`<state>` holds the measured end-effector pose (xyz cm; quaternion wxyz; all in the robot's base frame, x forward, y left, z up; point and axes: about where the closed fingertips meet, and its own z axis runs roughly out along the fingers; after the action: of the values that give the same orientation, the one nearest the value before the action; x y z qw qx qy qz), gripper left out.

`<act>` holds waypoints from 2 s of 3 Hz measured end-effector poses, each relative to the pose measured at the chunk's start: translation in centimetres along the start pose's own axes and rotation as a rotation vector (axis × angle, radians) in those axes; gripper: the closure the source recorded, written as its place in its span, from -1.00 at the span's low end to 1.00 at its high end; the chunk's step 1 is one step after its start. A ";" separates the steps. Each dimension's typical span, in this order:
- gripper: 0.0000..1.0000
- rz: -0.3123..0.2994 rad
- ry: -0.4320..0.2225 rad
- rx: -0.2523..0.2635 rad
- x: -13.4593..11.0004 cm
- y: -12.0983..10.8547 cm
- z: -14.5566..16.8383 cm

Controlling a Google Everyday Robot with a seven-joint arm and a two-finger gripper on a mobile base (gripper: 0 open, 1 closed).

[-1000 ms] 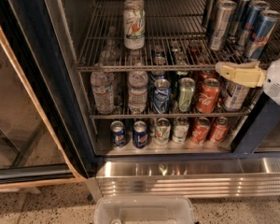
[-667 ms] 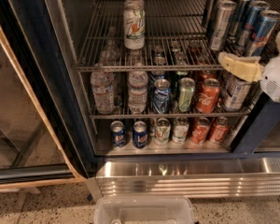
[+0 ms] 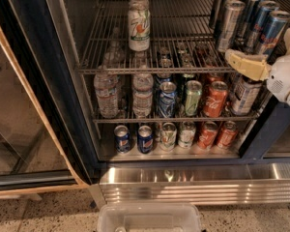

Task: Pick redbull can from top shelf of fridge

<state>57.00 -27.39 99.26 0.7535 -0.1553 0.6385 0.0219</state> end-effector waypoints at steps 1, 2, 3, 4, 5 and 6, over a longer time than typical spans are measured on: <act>-0.72 -0.006 -0.015 0.036 0.0 -0.4 0.0; -0.70 -0.011 -0.029 0.069 -0.2 -0.8 0.3; -0.68 -0.026 -0.032 0.089 -0.2 -1.1 0.7; -0.68 -0.038 -0.015 0.097 -0.2 -1.1 1.2; -0.68 -0.045 0.016 0.103 -0.2 -1.1 1.4; -0.66 -0.052 0.037 0.114 -0.3 -1.3 1.6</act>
Offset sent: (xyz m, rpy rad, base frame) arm 0.0070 -0.0141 0.0052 0.0155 -0.0632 -0.1032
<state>58.74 -28.15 100.07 0.7494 -0.1293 0.6484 -0.0370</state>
